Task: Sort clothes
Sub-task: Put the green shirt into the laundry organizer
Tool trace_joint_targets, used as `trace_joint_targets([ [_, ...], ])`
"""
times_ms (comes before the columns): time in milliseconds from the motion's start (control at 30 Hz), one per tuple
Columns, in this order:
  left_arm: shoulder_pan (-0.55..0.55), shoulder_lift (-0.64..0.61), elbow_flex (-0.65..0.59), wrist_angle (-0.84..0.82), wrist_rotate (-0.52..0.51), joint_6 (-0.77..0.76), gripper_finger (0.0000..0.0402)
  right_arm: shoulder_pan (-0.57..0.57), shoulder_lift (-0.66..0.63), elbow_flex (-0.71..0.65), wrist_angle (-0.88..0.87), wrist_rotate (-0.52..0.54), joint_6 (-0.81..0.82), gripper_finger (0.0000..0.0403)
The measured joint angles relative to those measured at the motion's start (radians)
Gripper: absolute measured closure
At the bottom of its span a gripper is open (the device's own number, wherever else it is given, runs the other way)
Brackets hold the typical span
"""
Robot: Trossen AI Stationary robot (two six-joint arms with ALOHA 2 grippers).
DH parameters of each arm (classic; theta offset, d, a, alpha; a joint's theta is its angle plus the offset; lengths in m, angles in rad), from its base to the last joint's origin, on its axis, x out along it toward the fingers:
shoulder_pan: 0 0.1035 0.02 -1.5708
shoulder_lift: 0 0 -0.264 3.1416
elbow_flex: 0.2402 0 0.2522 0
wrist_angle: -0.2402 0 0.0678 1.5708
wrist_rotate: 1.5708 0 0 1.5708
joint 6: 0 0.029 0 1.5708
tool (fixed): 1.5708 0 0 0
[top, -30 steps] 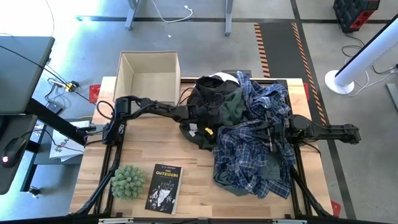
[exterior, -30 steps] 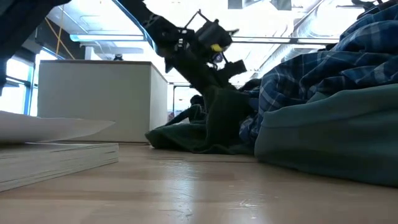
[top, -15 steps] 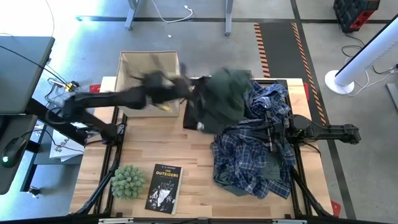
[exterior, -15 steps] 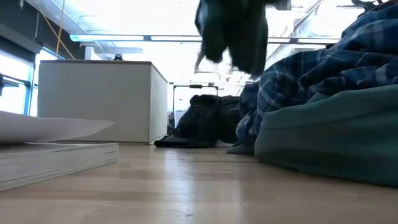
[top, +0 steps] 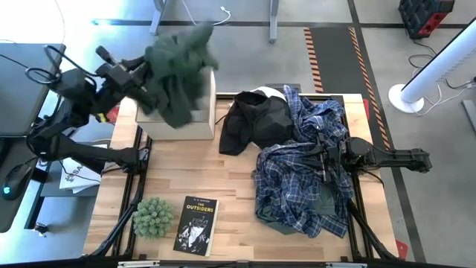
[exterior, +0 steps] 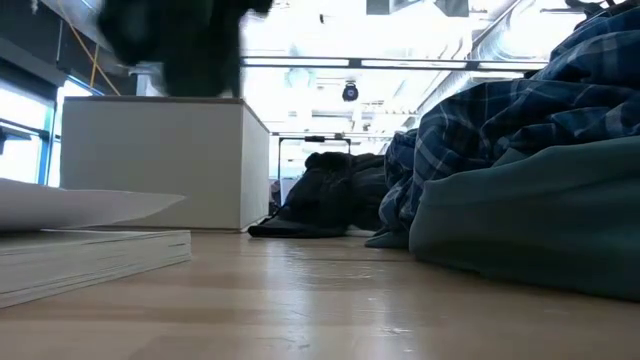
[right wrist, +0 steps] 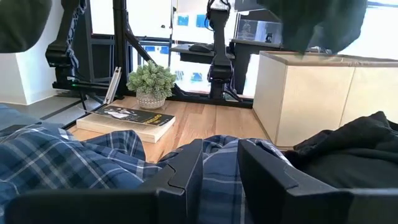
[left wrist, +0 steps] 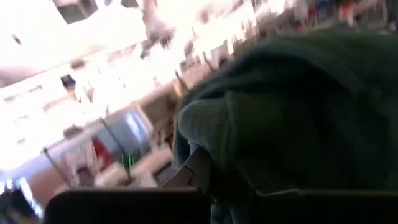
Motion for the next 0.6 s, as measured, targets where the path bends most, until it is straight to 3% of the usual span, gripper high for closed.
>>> trace_joint_targets([
  [100, 0.096, 0.017, -0.032, -0.086, 0.000, -0.054, 0.0387, 0.000, 0.000, 0.000, 0.000, 0.000, 0.000, 0.0304],
  [300, 0.338, 0.087, -0.202, -0.038, 0.026, -0.059, 0.0387, 0.000, 0.000, 0.000, 0.000, 0.000, 0.000, 0.0304],
  [467, 0.548, 0.176, -0.296, -0.015, 0.186, -0.151, 0.0386, 0.000, 0.000, 0.000, 0.000, 0.000, 0.000, 0.0304],
  [600, 0.629, 0.268, -0.307, -0.157, 0.242, -0.289, 0.0384, 0.000, 0.000, 0.000, 0.000, 0.000, 0.000, 0.0304],
])
